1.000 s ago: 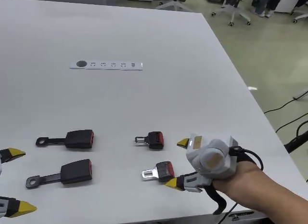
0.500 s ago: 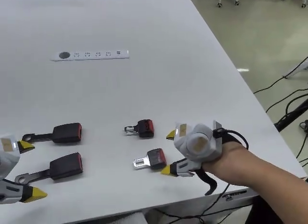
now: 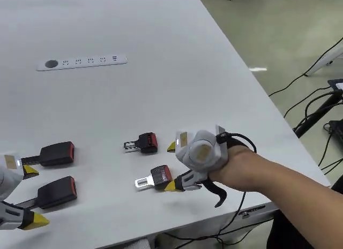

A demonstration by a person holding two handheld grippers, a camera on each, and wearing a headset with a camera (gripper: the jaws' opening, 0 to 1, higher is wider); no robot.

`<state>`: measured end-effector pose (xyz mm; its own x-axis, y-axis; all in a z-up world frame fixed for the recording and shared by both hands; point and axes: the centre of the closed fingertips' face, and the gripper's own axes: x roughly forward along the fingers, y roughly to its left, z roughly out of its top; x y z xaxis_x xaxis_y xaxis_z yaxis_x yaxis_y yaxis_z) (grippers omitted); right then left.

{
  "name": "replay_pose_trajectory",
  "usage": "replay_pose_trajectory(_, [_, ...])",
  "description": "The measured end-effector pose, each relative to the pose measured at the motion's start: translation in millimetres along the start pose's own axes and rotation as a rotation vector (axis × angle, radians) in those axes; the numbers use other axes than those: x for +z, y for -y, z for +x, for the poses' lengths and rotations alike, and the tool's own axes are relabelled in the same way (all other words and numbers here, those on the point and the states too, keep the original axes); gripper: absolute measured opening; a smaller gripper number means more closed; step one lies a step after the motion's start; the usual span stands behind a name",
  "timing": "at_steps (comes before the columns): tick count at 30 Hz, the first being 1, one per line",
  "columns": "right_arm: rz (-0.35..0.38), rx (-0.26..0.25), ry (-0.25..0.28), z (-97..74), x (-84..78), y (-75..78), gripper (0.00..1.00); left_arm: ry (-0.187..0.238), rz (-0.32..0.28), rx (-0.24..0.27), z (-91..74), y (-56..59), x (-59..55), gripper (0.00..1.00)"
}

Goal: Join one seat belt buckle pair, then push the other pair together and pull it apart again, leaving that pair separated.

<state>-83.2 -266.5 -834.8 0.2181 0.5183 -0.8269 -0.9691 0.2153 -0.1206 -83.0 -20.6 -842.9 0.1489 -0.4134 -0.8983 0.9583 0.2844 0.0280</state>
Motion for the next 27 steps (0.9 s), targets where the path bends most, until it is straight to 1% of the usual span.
replay_pose_trajectory(3, [-0.020, 0.014, -0.011, 4.0, -2.3, -1.5, 0.55, -0.009, 0.012, -0.011, 0.9, 1.4, 0.4, 0.68])
replay_pose_trajectory(5, [-0.024, 0.039, -0.015, 6.0, -2.8, -4.5, 0.53, -0.023, 0.020, -0.027, 2.2, 3.8, -0.9, 0.67])
replay_pose_trajectory(6, [-0.023, 0.057, -0.022, 7.3, -3.3, -7.2, 0.53, -0.039, 0.031, -0.040, 3.8, 6.1, -3.0, 0.66])
replay_pose_trajectory(8, [-0.058, 0.069, -0.022, 10.1, -1.2, -8.8, 0.53, -0.050, 0.061, -0.037, 5.8, 5.1, -3.8, 0.68])
replay_pose_trajectory(11, [-0.067, 0.085, -0.027, 12.5, -1.2, -8.8, 0.50, -0.056, 0.053, -0.054, 6.7, 5.8, -2.1, 0.65])
replay_pose_trajectory(13, [-0.071, 0.091, -0.030, 13.5, -1.4, -7.9, 0.49, -0.050, 0.040, -0.064, 5.8, 6.9, -0.6, 0.64])
replay_pose_trajectory(14, [-0.073, 0.086, -0.029, 13.9, -1.5, -6.5, 0.50, -0.048, 0.032, -0.069, 5.8, 7.9, -0.3, 0.63])
replay_pose_trajectory(15, [-0.081, 0.065, -0.021, 14.2, 0.3, -1.9, 0.53, -0.055, 0.034, -0.079, 5.9, 9.6, -1.7, 0.62])
replay_pose_trajectory(16, [-0.074, 0.073, -0.022, 14.3, 0.2, -2.4, 0.54, -0.060, 0.044, -0.086, 6.1, 10.9, -2.7, 0.61])
replay_pose_trajectory(17, [-0.069, 0.080, -0.021, 14.3, 0.6, -3.0, 0.53, -0.067, 0.055, -0.094, 7.3, 12.0, -4.8, 0.60])
replay_pose_trajectory(19, [-0.078, 0.085, -0.021, 14.9, 1.4, -3.1, 0.51, -0.074, 0.056, -0.098, 8.8, 11.9, -6.2, 0.58])
replay_pose_trajectory(21, [-0.085, 0.093, -0.021, 15.6, 2.1, -4.1, 0.48, -0.072, 0.055, -0.100, 9.9, 10.7, -5.8, 0.58])
replay_pose_trajectory(22, [-0.093, 0.106, -0.026, 16.2, 2.2, -5.8, 0.46, -0.072, 0.054, -0.099, 10.1, 9.9, -5.8, 0.58])
replay_pose_trajectory(24, [-0.117, 0.107, -0.027, 18.0, 4.1, -5.9, 0.47, -0.066, 0.052, -0.100, 8.9, 7.2, -5.1, 0.57])
replay_pose_trajectory(26, [-0.125, 0.112, -0.027, 19.7, 6.1, -6.5, 0.47, -0.073, 0.013, -0.104, 5.7, 4.1, -6.5, 0.52])
replay_pose_trajectory(27, [-0.131, 0.124, -0.031, 20.8, 6.1, -8.9, 0.46, -0.067, 0.012, -0.102, 4.9, 2.0, -5.1, 0.52])
